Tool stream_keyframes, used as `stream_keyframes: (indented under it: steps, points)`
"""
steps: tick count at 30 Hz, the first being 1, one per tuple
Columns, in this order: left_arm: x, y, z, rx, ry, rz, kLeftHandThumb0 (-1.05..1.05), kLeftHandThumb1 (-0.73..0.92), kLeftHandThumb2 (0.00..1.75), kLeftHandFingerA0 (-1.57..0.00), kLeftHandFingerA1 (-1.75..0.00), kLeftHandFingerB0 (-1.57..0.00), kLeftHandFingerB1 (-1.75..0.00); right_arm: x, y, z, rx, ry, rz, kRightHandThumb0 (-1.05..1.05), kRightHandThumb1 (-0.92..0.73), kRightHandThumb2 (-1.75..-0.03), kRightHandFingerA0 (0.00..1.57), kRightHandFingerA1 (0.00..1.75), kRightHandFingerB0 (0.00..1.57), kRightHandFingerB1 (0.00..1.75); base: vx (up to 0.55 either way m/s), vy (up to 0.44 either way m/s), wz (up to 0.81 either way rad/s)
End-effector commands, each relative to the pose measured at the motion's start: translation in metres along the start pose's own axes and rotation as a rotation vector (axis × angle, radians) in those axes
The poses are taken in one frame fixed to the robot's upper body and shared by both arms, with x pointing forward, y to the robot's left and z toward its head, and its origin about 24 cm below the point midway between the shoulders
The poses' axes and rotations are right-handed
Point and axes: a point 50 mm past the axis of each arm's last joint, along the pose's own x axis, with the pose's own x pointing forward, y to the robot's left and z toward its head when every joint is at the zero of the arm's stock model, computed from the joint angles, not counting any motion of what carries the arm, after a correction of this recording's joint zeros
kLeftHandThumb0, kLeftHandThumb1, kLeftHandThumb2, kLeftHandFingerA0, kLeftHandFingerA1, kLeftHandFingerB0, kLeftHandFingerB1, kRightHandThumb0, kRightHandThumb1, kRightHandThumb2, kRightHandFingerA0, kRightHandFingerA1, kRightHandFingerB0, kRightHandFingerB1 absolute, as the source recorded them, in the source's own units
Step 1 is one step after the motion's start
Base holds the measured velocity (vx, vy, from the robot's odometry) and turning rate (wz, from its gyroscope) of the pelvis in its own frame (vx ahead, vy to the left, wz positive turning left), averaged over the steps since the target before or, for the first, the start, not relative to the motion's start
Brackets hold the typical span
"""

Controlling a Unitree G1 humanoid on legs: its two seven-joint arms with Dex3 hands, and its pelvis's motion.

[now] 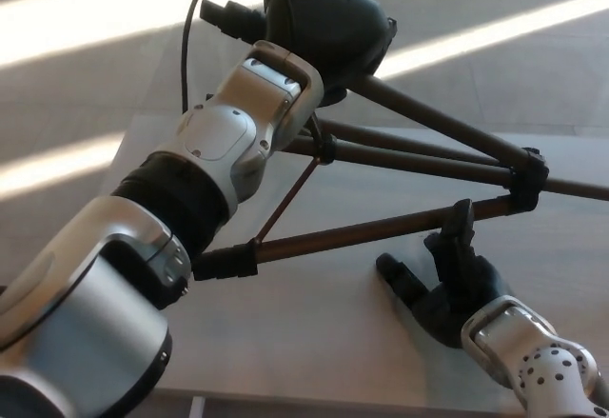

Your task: Use both hands of the robot to pick up the tripod lying in the middle of the desk and make it stand upright on the desk

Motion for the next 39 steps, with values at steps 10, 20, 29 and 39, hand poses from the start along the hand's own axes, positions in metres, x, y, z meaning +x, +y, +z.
stream_keyframes:
  steps: [10,20,29,39]
  points:
    - [0.001,0.005,0.004,0.011,-0.010,0.057,-0.28,0.58,0.73,-0.96,-1.67,-0.85,-0.88,0.011,0.017,0.014,-0.060,-0.033,-0.014,-0.90,-0.51,-0.86,0.01,0.42,0.00,0.04,0.00,0.000,0.00]
    - [-0.004,-0.006,0.006,-0.009,-0.013,0.014,-0.28,0.61,0.76,-0.98,-1.64,-0.84,-0.88,0.014,0.030,0.028,-0.174,-0.189,-0.056,-0.26,-0.81,-0.64,0.63,0.77,0.48,0.44,0.00,0.000,0.00]
    - [-0.003,-0.005,0.002,0.011,-0.004,0.029,-0.26,0.58,0.73,-1.01,-1.68,-0.89,-0.91,0.014,0.028,0.025,-0.195,-0.245,-0.106,-0.14,-0.59,-1.26,1.02,1.75,0.79,1.75,0.00,0.000,0.00]
    - [-0.007,-0.006,-0.009,0.010,0.011,0.023,-0.22,0.60,0.84,-0.95,-1.62,-0.85,-0.91,0.009,0.027,0.042,-0.189,-0.333,-0.183,-0.19,-0.63,-1.15,0.98,1.75,0.79,1.62,0.00,0.000,0.00]
